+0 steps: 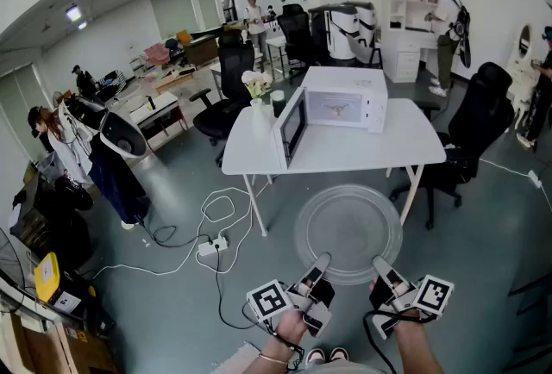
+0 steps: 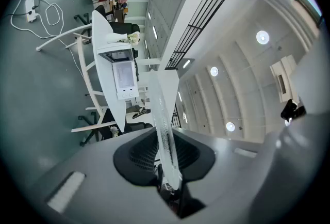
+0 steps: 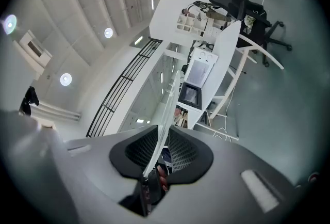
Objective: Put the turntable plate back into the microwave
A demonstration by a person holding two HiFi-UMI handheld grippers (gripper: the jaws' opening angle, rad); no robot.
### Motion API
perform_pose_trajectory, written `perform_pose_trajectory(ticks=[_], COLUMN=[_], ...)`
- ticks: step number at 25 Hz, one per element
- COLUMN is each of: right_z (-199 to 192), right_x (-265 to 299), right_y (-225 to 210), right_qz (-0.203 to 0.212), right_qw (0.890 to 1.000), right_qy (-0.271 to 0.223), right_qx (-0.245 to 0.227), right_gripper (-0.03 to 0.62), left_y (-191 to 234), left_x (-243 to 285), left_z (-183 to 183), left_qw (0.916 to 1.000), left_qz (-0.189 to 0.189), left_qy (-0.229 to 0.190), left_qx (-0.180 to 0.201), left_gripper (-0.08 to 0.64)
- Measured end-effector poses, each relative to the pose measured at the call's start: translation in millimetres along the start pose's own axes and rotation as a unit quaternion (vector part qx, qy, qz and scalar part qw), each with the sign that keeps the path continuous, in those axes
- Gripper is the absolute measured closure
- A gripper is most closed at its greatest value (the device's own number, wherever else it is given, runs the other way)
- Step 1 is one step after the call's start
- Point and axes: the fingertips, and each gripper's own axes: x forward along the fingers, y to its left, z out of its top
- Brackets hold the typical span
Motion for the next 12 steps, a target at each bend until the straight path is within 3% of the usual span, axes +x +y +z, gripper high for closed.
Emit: perform_pose_trajectory(ticks=[7, 12], right_z=[-1.6, -5.9], right_x=[7.9, 10.6], right_y=[6.4, 2.8], right_qz=[0.006, -0.018], right_qw=[1.000, 0.999], right_qy=[-0.002, -0.002], right_qx=[-0.017, -0.027], right_gripper=[0.523, 0.520], left_y=[-0.4, 4.2], left_x=[-0.1, -1.8], left_z=[9.1, 14.7], left_qw=[0.9999, 0.9999], left_qz=[-0.014, -0.013], left_qy=[0.003, 0.008], left_qx=[0.003, -0.007], left_gripper=[0.515, 0.515])
